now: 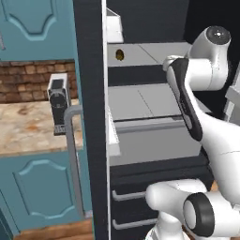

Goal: Open the fridge, remove the kiwi, sweet potato, and fish, and place them on any counter.

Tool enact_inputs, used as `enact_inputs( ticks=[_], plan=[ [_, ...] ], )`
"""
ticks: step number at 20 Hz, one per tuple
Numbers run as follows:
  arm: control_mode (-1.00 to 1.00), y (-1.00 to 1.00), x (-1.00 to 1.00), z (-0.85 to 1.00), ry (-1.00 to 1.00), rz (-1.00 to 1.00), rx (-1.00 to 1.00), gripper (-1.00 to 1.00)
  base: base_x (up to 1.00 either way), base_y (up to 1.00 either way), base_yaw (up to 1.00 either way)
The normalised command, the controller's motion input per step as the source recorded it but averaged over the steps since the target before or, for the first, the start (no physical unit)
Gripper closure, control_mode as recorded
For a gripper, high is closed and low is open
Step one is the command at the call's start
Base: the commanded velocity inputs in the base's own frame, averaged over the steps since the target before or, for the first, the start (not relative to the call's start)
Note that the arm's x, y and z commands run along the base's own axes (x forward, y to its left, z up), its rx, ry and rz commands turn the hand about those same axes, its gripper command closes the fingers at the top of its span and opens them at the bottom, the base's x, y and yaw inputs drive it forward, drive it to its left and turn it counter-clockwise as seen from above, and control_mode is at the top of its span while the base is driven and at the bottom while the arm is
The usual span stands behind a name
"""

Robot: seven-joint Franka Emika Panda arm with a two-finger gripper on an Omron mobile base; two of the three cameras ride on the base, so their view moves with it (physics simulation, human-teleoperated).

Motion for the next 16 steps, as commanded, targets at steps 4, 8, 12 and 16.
enact_inputs(
  ticks=[4,8,12,16],
  plan=[
    [1.0,0.0,0.0,0.0,0.0,0.0,0.0,1.0,-0.96,0.0,0.53],
    [1.0,0.0,0.0,0.0,0.0,0.0,0.0,1.0,-0.55,0.0,0.88],
    [1.0,0.0,0.0,0.0,0.0,0.0,0.0,1.0,-0.53,0.0,0.87],
    [1.0,0.0,0.0,0.0,0.0,0.0,0.0,1.0,-0.52,0.01,0.86]
  ],
)
